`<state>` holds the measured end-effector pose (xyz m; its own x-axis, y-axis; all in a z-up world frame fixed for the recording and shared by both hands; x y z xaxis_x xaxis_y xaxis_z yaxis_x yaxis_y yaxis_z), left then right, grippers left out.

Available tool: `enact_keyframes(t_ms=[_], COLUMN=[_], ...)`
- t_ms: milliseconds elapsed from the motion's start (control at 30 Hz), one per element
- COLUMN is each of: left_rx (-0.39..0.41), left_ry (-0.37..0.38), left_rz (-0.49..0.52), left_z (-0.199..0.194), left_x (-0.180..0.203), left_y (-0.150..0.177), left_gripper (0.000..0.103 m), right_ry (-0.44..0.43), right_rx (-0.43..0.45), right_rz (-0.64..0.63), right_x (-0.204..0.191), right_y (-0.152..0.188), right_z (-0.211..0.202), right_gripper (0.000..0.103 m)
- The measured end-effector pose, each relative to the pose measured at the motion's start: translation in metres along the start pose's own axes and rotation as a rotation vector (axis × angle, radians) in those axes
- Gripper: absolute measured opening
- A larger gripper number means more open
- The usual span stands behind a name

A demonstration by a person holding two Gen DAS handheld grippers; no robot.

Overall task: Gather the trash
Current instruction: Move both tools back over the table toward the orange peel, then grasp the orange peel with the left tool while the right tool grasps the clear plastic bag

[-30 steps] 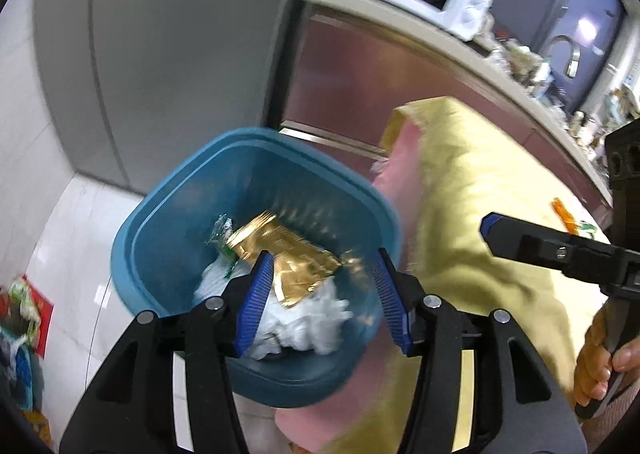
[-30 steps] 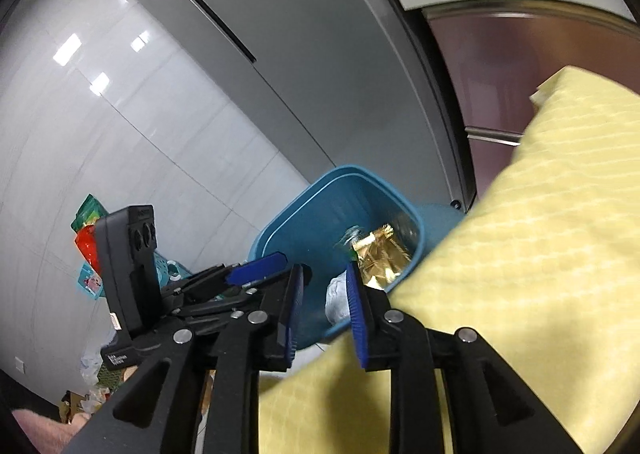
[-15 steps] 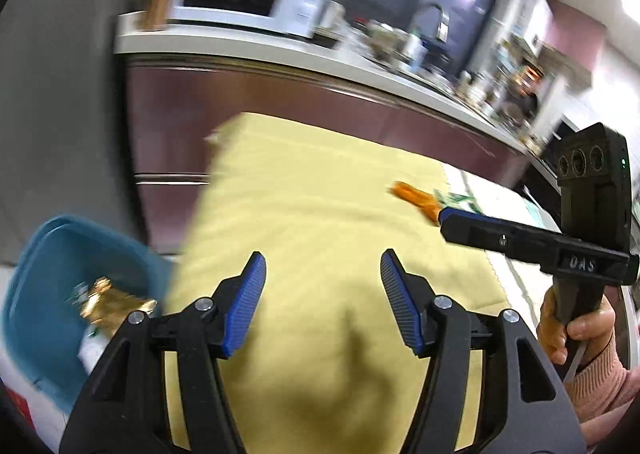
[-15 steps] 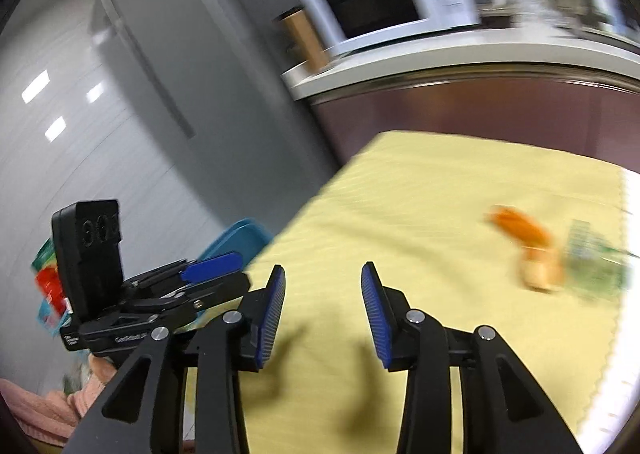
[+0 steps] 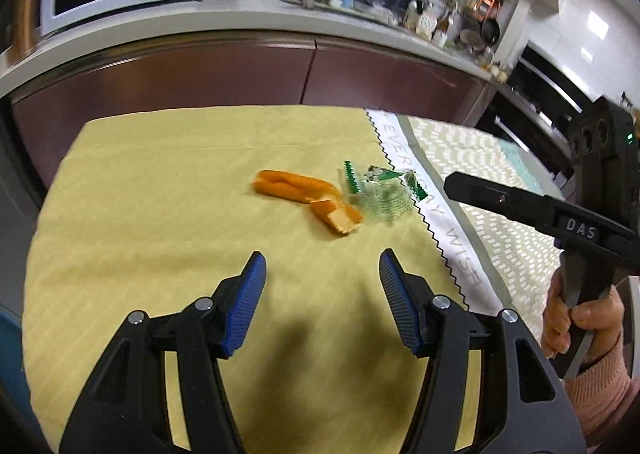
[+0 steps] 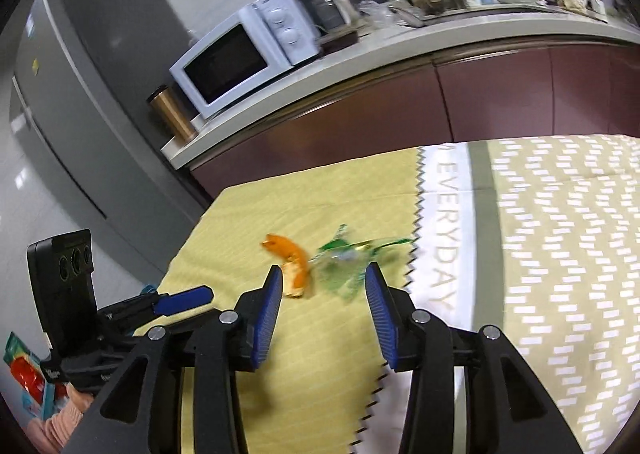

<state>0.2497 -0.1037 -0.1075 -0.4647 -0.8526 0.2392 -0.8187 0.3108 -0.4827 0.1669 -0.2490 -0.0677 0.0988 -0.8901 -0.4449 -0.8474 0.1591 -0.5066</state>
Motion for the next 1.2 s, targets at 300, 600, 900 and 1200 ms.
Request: enact_keyframes(t_ms=[300,600,900,1200], left_rx=[-0.090,-0.110,-0.104,-0.056], left_ry=[0.035,0.073,0.086,0.046], left_rz=[-0.061,-0.110,-0.123,-0.069], left_z=[0.047,0.065,0.063,0.031], left_x=[0.004,-0.005,-0.007,-0.002], left_y=[-0.026,-0.043,-0.040,-0.017], left_gripper=[0.046,0.019,0.009,0.008], right_ry=[0.011,-0.029,-0.052,-0.099], right_rx=[-0.041,-0.070,-0.055,-0.043], right_rz=[0.029,0.085,0.085,0.048], right_x=[0.012,0.030,0.029,0.014], right_y=[-0.005,-0.004,-0.002,0.001], right_z=[0.024,0.037,0.034,0.022], right_gripper=[0.042,0.027,0.008,0.003])
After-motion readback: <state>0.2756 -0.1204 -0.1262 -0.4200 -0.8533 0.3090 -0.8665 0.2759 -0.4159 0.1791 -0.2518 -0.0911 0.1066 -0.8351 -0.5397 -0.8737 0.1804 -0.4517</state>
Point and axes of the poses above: each gripper's, at about its wrist camera, not at the fingertips, and z roughly the way its jaws point, x to its right, y to its underside, the point moved 5 cm from there along z, roughly the way its jaws point, and after that the axes turned 12 degrees about -x, right-handed, at the moved point
